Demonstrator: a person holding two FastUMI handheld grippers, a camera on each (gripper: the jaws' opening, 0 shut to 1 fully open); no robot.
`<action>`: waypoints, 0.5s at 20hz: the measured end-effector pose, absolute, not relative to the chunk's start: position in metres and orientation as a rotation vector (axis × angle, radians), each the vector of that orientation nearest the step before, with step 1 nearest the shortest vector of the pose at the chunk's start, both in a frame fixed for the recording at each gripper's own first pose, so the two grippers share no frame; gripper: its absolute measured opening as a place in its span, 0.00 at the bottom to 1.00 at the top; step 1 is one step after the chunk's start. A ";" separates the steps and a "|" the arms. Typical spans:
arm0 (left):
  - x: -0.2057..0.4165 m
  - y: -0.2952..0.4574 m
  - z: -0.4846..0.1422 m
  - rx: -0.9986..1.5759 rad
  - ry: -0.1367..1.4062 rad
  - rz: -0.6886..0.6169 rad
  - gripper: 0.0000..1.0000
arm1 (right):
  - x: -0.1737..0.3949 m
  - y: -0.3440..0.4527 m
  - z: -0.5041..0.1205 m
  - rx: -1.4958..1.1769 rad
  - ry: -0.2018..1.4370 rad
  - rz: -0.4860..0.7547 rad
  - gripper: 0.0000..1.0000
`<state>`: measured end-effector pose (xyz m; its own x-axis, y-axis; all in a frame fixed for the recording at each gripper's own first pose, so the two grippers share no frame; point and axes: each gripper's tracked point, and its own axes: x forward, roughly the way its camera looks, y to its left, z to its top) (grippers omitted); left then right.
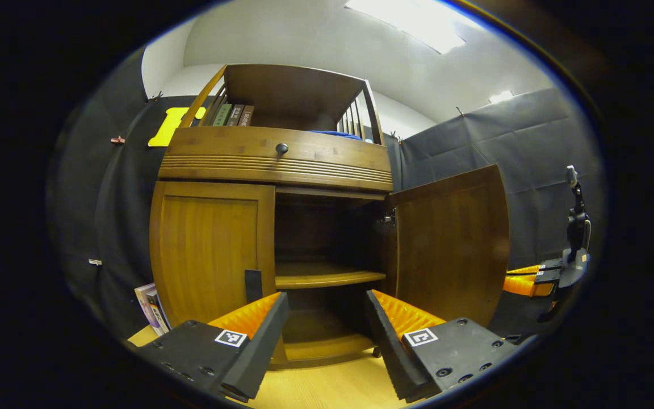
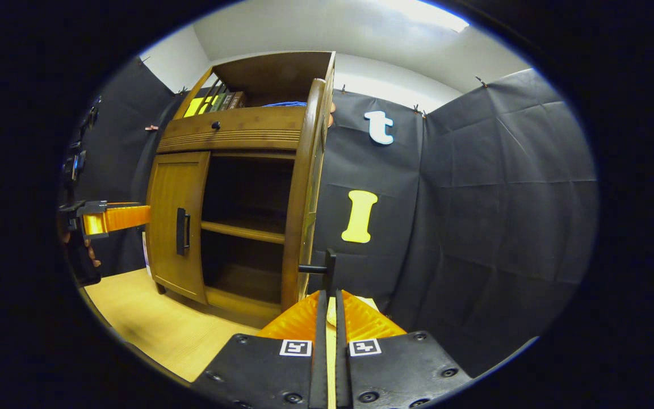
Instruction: Open the right door of the double-door shoe cabinet with the right hand, and open the left door with the left hand.
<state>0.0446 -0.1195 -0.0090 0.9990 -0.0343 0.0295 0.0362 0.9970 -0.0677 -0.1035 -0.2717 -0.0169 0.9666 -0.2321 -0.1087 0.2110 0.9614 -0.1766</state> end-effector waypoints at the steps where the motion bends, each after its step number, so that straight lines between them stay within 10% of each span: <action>1: 0.044 -0.119 -0.009 -0.065 -0.030 -0.034 0.83 | -0.108 -0.266 -0.013 -0.172 0.117 -0.224 0.10; 5: 0.048 -0.096 -0.015 -0.033 -0.031 0.010 0.83 | -0.120 -0.221 -0.003 -0.141 0.081 -0.150 0.30; 10: 0.069 -0.053 -0.022 -0.007 -0.060 0.117 0.85 | -0.111 -0.172 -0.001 -0.092 0.047 -0.048 0.96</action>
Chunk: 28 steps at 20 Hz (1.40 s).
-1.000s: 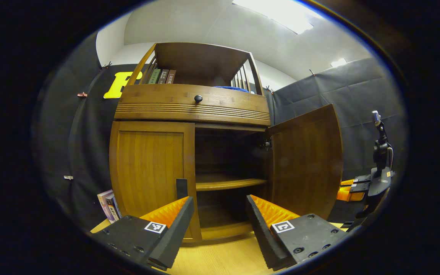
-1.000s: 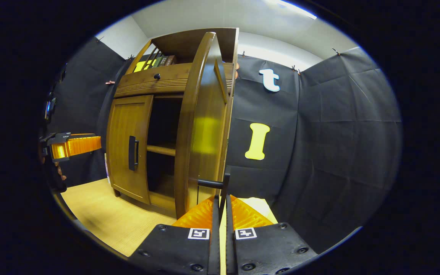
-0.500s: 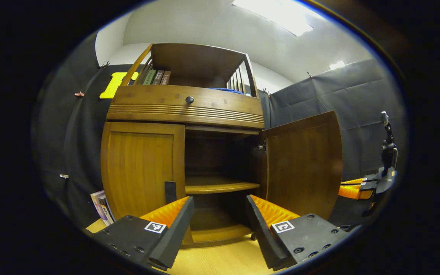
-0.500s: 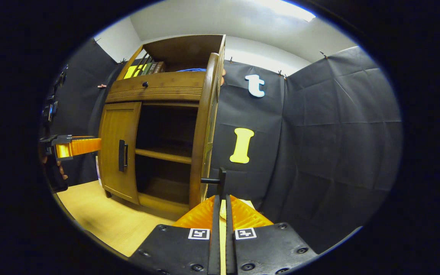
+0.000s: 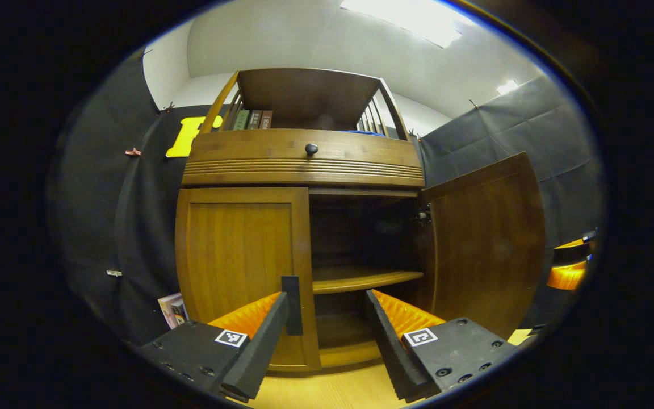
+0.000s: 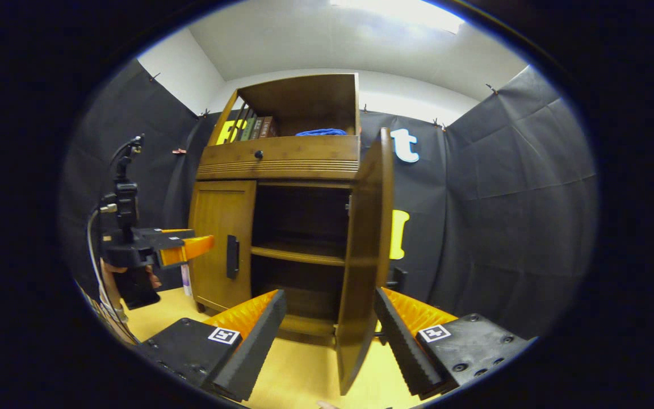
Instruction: Open the right door of the double-door shoe cabinet with the right hand, and open the left door with the left hand.
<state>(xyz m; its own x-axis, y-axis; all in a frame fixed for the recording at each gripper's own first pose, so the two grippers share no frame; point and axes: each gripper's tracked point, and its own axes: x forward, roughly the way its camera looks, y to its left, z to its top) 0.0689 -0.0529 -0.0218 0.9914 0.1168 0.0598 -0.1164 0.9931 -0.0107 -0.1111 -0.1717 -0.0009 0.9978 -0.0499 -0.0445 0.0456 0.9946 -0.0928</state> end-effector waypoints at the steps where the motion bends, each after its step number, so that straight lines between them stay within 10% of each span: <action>1: 0.076 -0.048 -0.022 -0.008 -0.064 0.122 0.85 | -0.108 -0.163 -0.004 -0.088 0.057 -0.030 1.00; 21: 0.196 0.015 -0.095 -0.016 -0.041 0.167 0.82 | -0.049 -0.145 -0.005 -0.070 0.016 -0.005 0.98; 28: 0.214 0.025 -0.109 -0.003 -0.012 0.196 0.61 | -0.050 -0.158 -0.008 -0.083 0.018 -0.049 0.97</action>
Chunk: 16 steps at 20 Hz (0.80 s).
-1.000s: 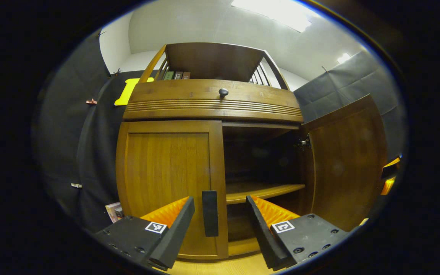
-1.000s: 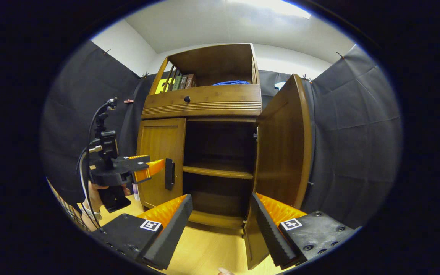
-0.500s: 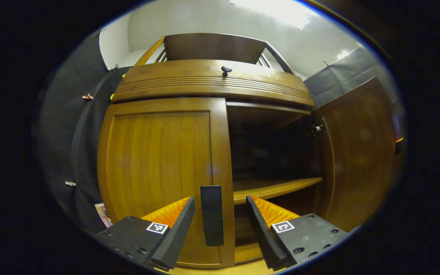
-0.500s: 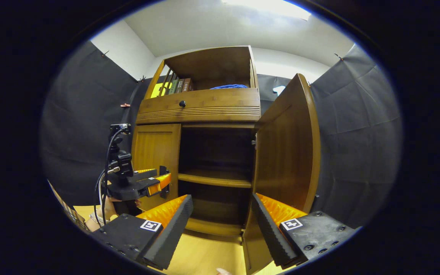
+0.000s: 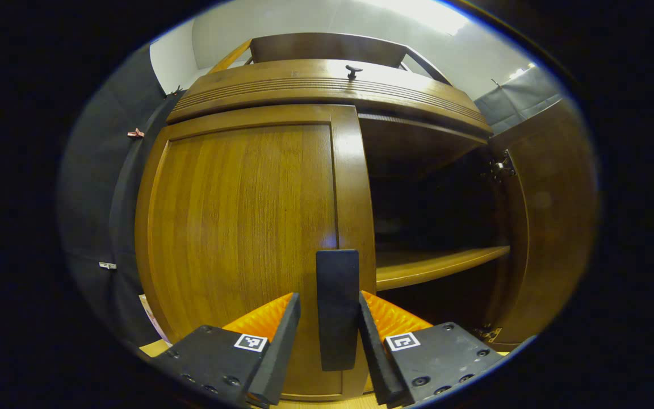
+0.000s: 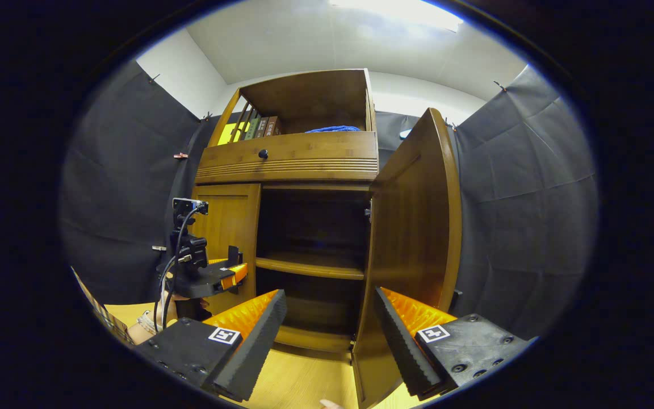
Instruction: Open the right door of the double-door shoe cabinet with the right hand, and open the left door with the left hand.
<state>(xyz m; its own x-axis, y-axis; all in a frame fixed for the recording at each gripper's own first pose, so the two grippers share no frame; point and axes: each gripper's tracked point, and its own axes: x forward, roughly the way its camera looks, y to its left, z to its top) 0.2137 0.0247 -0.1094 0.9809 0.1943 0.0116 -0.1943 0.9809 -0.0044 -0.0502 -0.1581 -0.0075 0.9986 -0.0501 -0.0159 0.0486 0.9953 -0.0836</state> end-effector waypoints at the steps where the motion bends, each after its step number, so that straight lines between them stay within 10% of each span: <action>1: 0.216 0.021 -0.106 -0.012 -0.021 0.181 0.58 | -0.052 -0.160 -0.009 -0.083 0.024 -0.053 0.97; 5: 0.215 0.015 -0.106 -0.034 -0.028 0.169 0.38 | -0.056 -0.162 -0.015 -0.077 0.048 -0.060 0.98; 16: 0.178 0.011 -0.102 -0.102 -0.004 0.111 0.32 | -0.081 -0.161 -0.002 -0.084 0.036 -0.098 0.97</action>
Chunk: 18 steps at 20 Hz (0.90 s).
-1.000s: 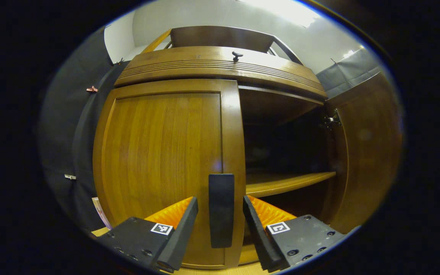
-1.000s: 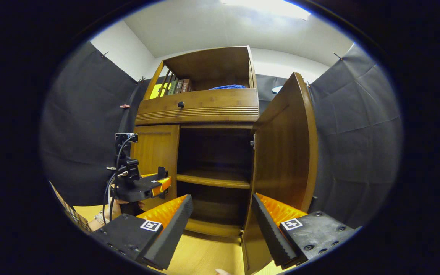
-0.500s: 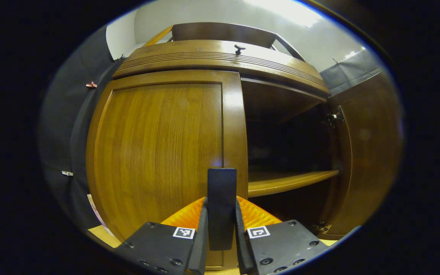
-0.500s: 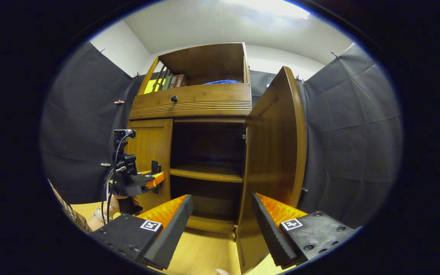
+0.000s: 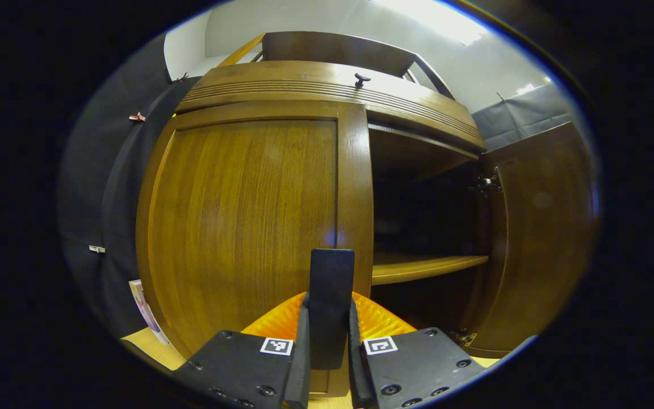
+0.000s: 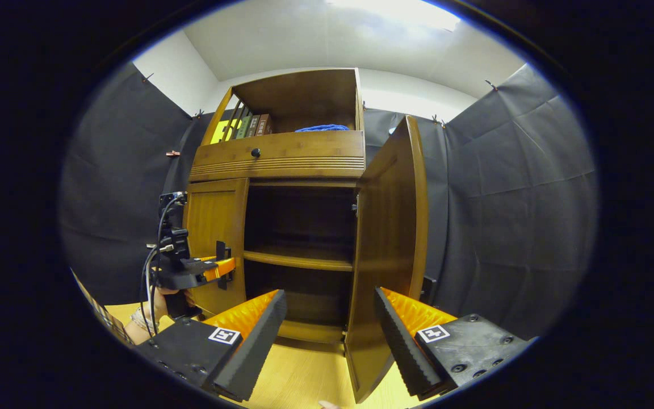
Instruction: Open the right door of the double-door shoe cabinet with the right hand, and open the left door with the left hand.
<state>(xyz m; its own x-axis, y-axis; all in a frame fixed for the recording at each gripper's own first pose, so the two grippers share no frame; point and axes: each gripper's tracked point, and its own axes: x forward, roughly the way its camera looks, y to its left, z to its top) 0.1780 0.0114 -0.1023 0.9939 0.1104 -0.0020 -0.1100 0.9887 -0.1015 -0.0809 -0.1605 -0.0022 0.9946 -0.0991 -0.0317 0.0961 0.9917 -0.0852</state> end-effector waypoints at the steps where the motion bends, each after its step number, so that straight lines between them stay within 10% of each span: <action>1: 0.171 0.011 -0.101 -0.111 -0.002 0.101 0.30 | -0.083 -0.158 -0.002 -0.088 0.036 -0.097 0.97; 18: 0.066 0.028 -0.089 -0.157 -0.012 -0.025 0.31 | -0.075 -0.096 0.001 -0.093 0.054 -0.051 0.97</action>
